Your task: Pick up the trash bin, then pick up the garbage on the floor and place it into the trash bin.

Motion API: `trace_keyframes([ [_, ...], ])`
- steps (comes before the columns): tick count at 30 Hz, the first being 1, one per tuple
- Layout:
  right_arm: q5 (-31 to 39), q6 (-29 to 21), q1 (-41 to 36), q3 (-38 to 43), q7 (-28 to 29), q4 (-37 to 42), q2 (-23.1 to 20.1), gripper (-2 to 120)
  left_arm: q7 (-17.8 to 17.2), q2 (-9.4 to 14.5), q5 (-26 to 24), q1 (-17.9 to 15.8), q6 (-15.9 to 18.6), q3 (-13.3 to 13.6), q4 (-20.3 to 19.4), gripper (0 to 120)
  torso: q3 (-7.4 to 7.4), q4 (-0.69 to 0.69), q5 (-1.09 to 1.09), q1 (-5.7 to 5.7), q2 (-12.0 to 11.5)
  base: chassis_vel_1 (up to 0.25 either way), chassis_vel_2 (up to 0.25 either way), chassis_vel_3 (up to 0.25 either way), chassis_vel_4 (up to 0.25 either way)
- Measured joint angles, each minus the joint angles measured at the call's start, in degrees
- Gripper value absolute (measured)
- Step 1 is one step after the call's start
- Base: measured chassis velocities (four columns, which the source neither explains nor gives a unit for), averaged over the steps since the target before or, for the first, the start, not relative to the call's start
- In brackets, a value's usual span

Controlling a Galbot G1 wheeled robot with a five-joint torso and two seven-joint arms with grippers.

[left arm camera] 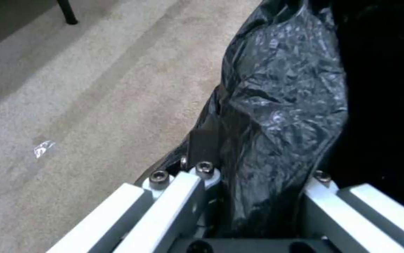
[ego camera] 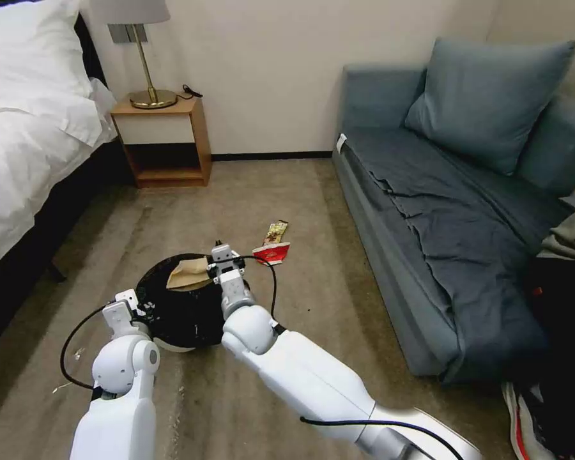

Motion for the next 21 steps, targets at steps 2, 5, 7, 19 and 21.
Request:
trace_keyframes([
  [2,-0.16,0.09,-0.14,0.00,-0.07,-0.14,0.00,0,0.00,-0.08,0.02,0.00,-0.01,0.02,0.02,2,0.00,0.00,0.00,0.00,0.00,0.000,0.000,0.000,0.000],
  [5,-0.72,0.52,-1.10,-0.32,-0.68,-0.81,0.01,0,0.00,-0.52,0.31,0.09,-0.05,0.73,0.03,2,0.00,-0.01,0.00,0.00,0.00,0.000,0.000,0.000,0.000],
  [7,-1.53,0.70,-1.80,-0.41,-1.32,-1.16,0.02,0,-0.04,-0.82,0.40,0.36,-0.05,1.25,-0.57,2,0.00,-0.01,0.01,0.00,0.00,0.000,0.000,0.000,0.000],
  [19,-3.21,0.06,-3.77,0.19,-1.74,-0.91,0.09,33,-0.16,-0.24,0.30,1.05,0.05,0.99,-1.46,2,0.00,-0.01,0.01,0.00,0.00,0.000,0.000,0.000,0.000],
  [21,-3.29,-0.03,-3.92,0.57,-1.74,-0.31,0.08,41,-0.24,-0.19,0.27,1.13,0.10,0.91,-1.68,2,0.00,-0.01,0.01,0.00,0.00,0.000,0.000,0.000,0.000],
])
